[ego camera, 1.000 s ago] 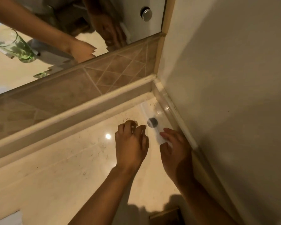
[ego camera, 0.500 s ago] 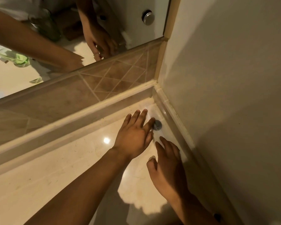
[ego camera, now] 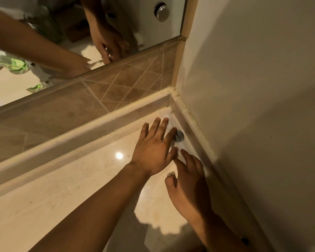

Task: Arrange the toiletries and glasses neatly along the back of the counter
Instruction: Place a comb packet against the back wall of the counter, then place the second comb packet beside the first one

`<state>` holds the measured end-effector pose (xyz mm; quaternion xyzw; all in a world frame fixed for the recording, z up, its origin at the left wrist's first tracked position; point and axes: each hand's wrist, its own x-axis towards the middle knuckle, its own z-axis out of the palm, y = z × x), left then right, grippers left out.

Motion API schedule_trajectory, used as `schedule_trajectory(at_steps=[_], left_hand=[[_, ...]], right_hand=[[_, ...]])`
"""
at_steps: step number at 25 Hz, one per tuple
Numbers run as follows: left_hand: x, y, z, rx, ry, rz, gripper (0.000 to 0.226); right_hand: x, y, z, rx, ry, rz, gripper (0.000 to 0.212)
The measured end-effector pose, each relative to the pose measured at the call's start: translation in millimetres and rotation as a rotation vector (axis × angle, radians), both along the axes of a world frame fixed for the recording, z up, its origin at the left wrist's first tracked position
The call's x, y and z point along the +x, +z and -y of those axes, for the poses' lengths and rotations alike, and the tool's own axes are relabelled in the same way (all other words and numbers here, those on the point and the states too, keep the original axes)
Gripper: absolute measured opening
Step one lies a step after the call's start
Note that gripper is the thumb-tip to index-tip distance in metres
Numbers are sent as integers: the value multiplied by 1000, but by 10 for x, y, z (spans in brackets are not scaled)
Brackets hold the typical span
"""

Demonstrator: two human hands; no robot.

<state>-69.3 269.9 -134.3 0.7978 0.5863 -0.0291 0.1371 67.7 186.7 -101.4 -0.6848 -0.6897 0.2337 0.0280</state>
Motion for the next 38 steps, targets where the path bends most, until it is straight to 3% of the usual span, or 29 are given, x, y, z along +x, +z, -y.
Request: schedule_trajectory(at_steps=[11, 17, 20, 24, 29, 33, 36, 38], left_hand=[[2, 8, -39, -24, 42, 80, 66], [-120, 428, 326, -20, 129, 183, 59], [-229, 805, 693, -4, 322, 362, 47], [-390, 1300, 1436, 62, 656, 547, 23], [-430, 1606, 2768, 100, 970, 728, 14], [-302, 1586, 3768, 111, 1185, 799, 13], [-130, 1409, 4256, -5, 1269, 854, 18], [-55, 1218, 4492, -146, 1322, 871, 16]], right_hand=[[-11, 4, -42, 25, 13, -55, 48], [21, 182, 126, 36, 50, -161, 36], [65, 279, 302, -15, 150, -207, 28], [97, 414, 720, -46, 235, -419, 20], [159, 593, 1205, -141, 313, -438, 18], [119, 869, 1496, -62, 342, -501, 13], [-19, 1139, 1732, -17, 454, -553, 11], [-150, 1260, 1988, -46, 649, -539, 11]])
